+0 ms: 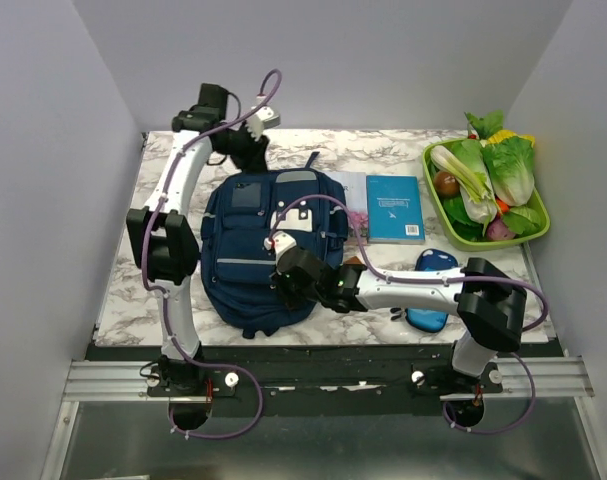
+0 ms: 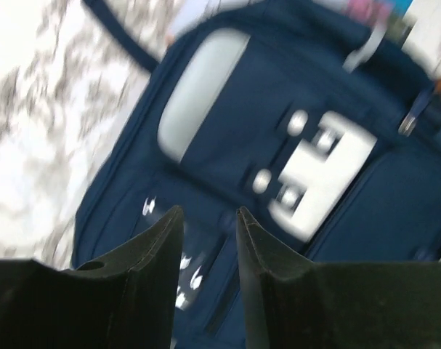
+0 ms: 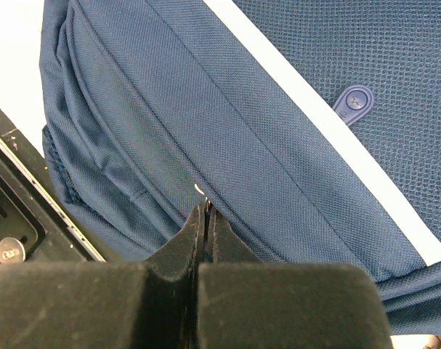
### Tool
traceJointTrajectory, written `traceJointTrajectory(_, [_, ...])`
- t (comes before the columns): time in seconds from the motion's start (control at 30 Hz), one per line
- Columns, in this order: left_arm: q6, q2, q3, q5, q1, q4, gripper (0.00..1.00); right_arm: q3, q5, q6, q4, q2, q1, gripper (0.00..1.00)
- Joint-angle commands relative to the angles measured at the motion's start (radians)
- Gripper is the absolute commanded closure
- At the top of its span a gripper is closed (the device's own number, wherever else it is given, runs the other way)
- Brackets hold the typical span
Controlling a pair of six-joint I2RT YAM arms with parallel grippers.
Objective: Pack the student bag
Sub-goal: Unzip the student bag at the center of the board.
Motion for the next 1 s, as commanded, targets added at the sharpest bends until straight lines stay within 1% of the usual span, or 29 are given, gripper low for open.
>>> traceJointTrajectory(0.0, [0.723,0.057,0.026,0.057,0.152,-0.502,0.59,-0.021,0.035,0.061,-0.048,-0.016,-0.02,0.99])
traceJointTrajectory(0.03, [0.776,0.051,0.007,0.055,0.178,-0.503,0.6,-0.021,0.029,0.069,-0.048,-0.014,-0.028,0.99])
traceJointTrajectory(0.07, [0.822,0.041,-0.04,0.066,0.233,-0.5,0.62,-0.022,0.012,0.079,-0.049,-0.017,-0.058,0.99])
traceJointTrajectory(0.13, [0.906,0.021,-0.071,0.104,0.285,-0.484,0.65,-0.025,-0.008,0.101,-0.052,-0.031,-0.095,0.99])
traceJointTrajectory(0.17, [0.91,0.02,-0.073,0.107,0.327,-0.475,0.66,-0.027,-0.03,0.103,-0.052,-0.036,-0.14,0.99])
traceJointTrajectory(0.23, [0.942,0.032,-0.056,0.089,0.354,-0.489,0.69,-0.013,-0.044,0.092,-0.064,-0.04,-0.18,0.99])
traceJointTrajectory(0.27, [0.99,0.034,-0.053,0.071,0.367,-0.497,0.7,-0.004,-0.054,0.086,-0.074,-0.037,-0.213,0.99])
traceJointTrajectory(0.33, [1.031,0.023,-0.08,0.017,0.376,-0.491,0.72,0.036,-0.057,0.055,-0.11,-0.023,-0.24,0.99])
traceJointTrajectory(0.37, [1.055,0.009,-0.147,-0.015,0.376,-0.474,0.72,0.05,-0.057,0.046,-0.118,-0.007,-0.258,0.99])
traceJointTrajectory(0.4, [1.077,-0.026,-0.193,-0.017,0.373,-0.46,0.72,0.062,-0.057,0.028,-0.124,0.003,-0.269,0.99])
traceJointTrajectory(0.43, [1.09,-0.05,-0.249,-0.011,0.368,-0.404,0.72,0.088,-0.054,0.018,-0.141,0.01,-0.275,0.99])
traceJointTrajectory(0.47, [1.092,-0.083,-0.375,0.015,0.362,-0.356,0.72,0.1,-0.055,0.012,-0.147,0.032,-0.295,0.99])
traceJointTrajectory(0.5, [1.083,-0.154,-0.446,0.028,0.352,-0.298,0.71,0.112,-0.057,0.001,-0.155,0.041,-0.306,0.99])
traceJointTrajectory(0.53, [1.068,-0.19,-0.515,0.04,0.326,-0.164,0.7,0.134,-0.058,-0.003,-0.169,0.052,-0.315,0.99])
traceJointTrajectory(0.57, [1.048,-0.225,-0.642,0.049,0.306,-0.091,0.69,0.146,-0.057,-0.008,-0.178,0.058,-0.333,0.99])
traceJointTrajectory(0.6, [0.99,-0.283,-0.697,0.06,0.287,-0.019,0.69,0.155,-0.049,-0.02,-0.186,0.073,-0.342,0.99])
traceJointTrajectory(0.63, [0.958,-0.305,-0.743,0.063,0.249,0.117,0.69,0.165,-0.042,-0.025,-0.208,0.078,-0.349,0.99])
traceJointTrajectory(0.67, [0.927,-0.322,-0.789,0.068,0.234,0.164,0.69,0.178,-0.032,-0.031,-0.219,0.081,-0.358,0.99])
traceJointTrajectory(0.73, [0.876,-0.331,-0.795,0.101,0.215,0.219,0.68,0.185,-0.009,-0.042,-0.245,0.082,-0.367,0.99])
traceJointTrajectory(0.83, [0.857,-0.312,-0.785,0.092,0.18,0.259,0.67,0.171,-0.002,-0.037,-0.253,0.066,-0.372,0.99])
traceJointTrajectory(0.9, [0.856,-0.299,-0.791,0.083,0.172,0.261,0.67,0.162,-0.014,-0.025,-0.253,0.058,-0.375,0.99])
traceJointTrajectory(0.97, [0.888,-0.29,-0.792,0.077,0.169,0.222,0.67,0.16,-0.026,-0.013,-0.252,0.053,-0.373,0.99])
